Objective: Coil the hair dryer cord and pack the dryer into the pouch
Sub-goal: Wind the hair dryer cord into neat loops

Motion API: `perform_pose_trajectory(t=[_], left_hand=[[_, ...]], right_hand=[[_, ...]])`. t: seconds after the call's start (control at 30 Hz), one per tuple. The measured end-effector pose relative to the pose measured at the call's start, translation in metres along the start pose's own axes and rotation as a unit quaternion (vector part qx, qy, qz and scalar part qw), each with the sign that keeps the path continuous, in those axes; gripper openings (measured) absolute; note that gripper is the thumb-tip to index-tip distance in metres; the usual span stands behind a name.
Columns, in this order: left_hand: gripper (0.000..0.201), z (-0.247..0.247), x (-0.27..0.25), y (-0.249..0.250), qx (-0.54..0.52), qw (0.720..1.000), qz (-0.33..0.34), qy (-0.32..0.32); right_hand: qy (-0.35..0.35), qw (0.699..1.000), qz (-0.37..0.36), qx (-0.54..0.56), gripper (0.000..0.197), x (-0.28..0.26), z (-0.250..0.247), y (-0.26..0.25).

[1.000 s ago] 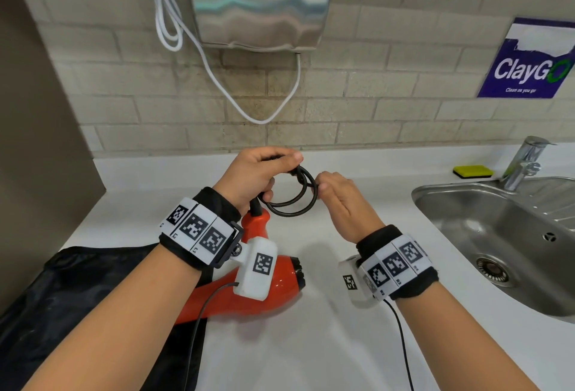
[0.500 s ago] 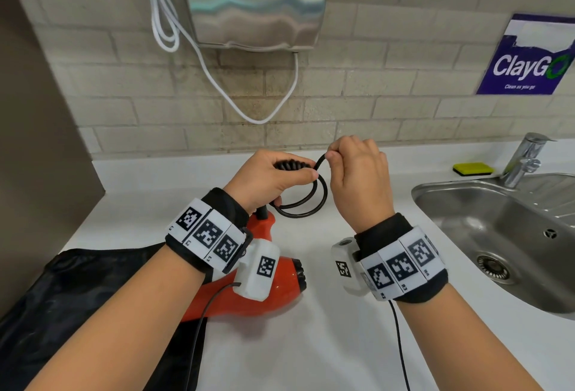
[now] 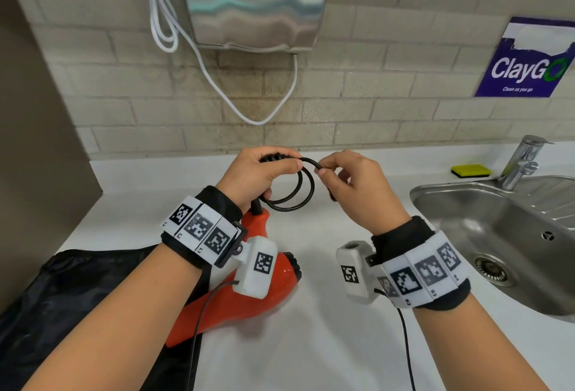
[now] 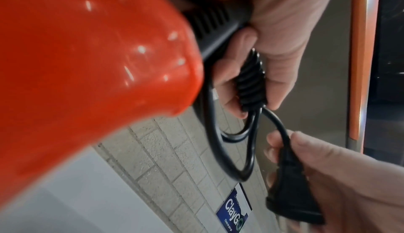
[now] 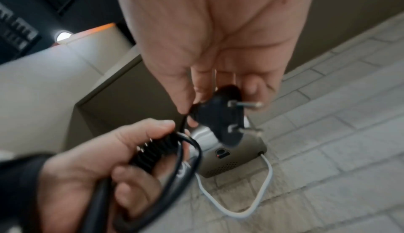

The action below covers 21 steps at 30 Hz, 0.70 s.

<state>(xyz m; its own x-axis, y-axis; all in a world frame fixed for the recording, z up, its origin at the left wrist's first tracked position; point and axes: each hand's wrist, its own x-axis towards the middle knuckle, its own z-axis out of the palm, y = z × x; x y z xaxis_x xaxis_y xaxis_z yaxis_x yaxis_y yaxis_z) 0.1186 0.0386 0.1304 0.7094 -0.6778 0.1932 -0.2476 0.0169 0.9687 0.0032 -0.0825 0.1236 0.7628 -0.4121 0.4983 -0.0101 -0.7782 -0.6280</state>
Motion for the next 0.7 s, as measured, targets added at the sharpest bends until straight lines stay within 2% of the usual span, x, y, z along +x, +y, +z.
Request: perform_pose_trajectory(t=[0.1, 0.2, 0.3, 0.43, 0.5, 0.6, 0.63, 0.7], left_hand=[[0.009, 0.001, 0.0, -0.001, 0.017, 1.0, 0.007, -0.009], [0.007, 0.002, 0.0, -0.001, 0.013, 1.0, 0.01, -0.005], [0.008, 0.007, -0.001, -0.002, -0.003, 1.0, 0.013, -0.009], [0.009, 0.01, -0.003, -0.002, -0.02, 0.999, 0.014, -0.025], [0.01, 0.01, -0.002, -0.003, -0.017, 1.0, 0.012, -0.021], [0.007, 0.008, -0.001, -0.003, -0.02, 1.0, 0.007, -0.007], [0.007, 0.007, -0.001, -0.003, -0.02, 1.0, 0.004, -0.005], [0.007, 0.007, -0.002, -0.002, -0.022, 1.0, 0.0, -0.009]], right_hand=[[-0.078, 0.988, 0.064, 0.119, 0.007, -0.001, -0.007, -0.009], [-0.155, 0.951, 0.102, 0.246, 0.02, -0.002, -0.009, -0.014], [-0.157, 0.931, 0.112, 0.31, 0.024, 0.0, -0.005, -0.015], [-0.097, 0.917, 0.109, 0.371, 0.028, 0.0, 0.006, -0.013], [-0.05, 0.933, 0.095, 0.344, 0.027, -0.001, 0.015, -0.011], [0.036, 0.99, 0.019, 0.138, 0.02, -0.002, 0.027, -0.005], [0.052, 0.995, 0.0, 0.08, 0.02, -0.003, 0.03, -0.003], [0.071, 0.996, -0.028, 0.047, 0.021, -0.005, 0.033, -0.001]])
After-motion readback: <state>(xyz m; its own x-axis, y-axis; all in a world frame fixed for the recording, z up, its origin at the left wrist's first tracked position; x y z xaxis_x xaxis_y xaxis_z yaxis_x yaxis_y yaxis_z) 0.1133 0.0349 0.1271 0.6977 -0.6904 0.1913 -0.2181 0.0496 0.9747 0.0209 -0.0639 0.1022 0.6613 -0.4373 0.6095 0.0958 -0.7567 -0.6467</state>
